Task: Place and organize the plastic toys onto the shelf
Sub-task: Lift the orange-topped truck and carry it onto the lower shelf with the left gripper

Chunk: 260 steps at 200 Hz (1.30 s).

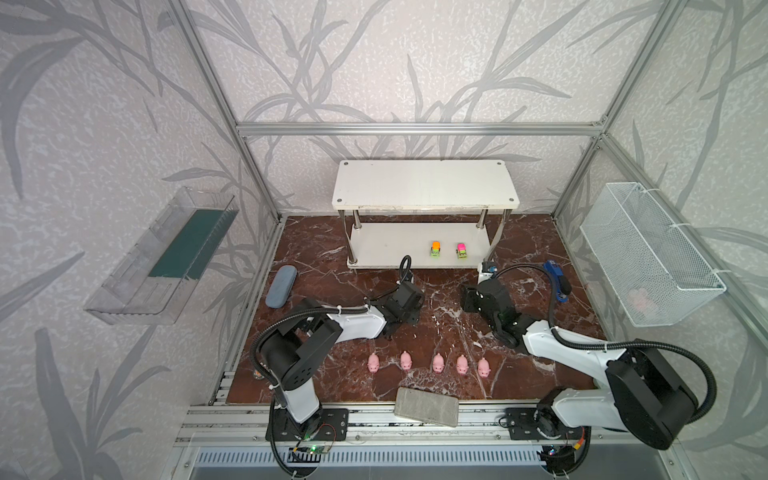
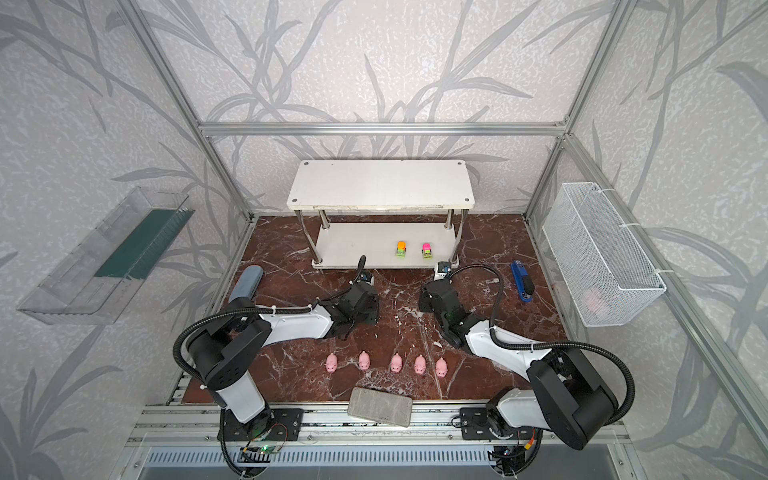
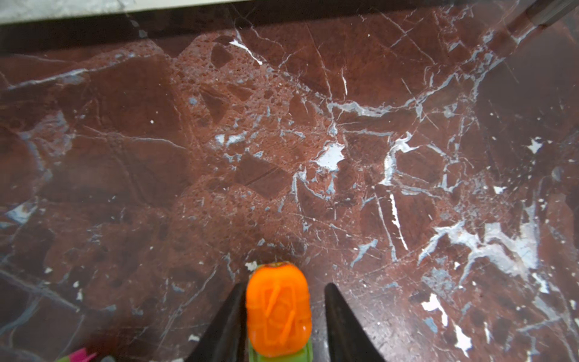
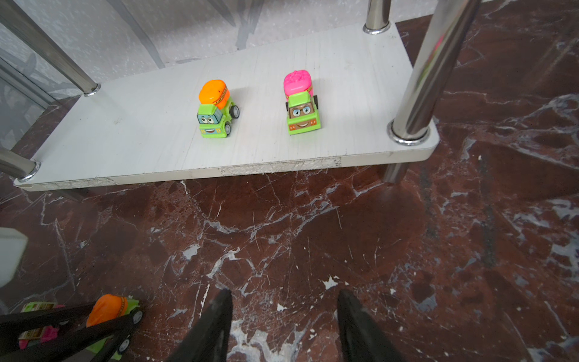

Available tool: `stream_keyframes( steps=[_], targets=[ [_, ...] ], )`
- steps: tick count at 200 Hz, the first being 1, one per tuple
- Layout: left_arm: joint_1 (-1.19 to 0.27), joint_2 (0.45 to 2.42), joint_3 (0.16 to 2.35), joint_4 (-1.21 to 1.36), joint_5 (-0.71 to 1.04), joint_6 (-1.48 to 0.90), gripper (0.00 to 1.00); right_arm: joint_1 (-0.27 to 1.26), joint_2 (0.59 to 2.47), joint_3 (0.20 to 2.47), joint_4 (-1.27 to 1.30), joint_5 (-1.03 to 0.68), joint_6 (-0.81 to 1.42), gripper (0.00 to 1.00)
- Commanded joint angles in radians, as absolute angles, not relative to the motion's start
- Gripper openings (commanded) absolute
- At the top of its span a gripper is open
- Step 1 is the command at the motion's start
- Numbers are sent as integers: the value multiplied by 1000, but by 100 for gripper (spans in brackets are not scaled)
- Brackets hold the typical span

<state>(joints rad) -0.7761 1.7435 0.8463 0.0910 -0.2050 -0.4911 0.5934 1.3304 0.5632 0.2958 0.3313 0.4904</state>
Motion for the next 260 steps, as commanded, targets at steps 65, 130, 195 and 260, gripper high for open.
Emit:
stream_keyframes(
  steps=[65, 130, 195, 260],
  targets=[
    [-779, 1728, 863, 74, -259, -494, 25, 590, 1336, 561, 319, 334, 498, 55],
    [-777, 1652, 997, -19, -342, -393, 25, 588, 1331, 563, 316, 337, 485, 55],
    [-733, 1750, 1176, 20, -439, -312, 25, 568, 1299, 553, 304, 345, 472, 55],
    [-660, 1850, 1210, 180, -418, -326, 25, 529, 1256, 528, 290, 338, 472, 55]
  ],
)
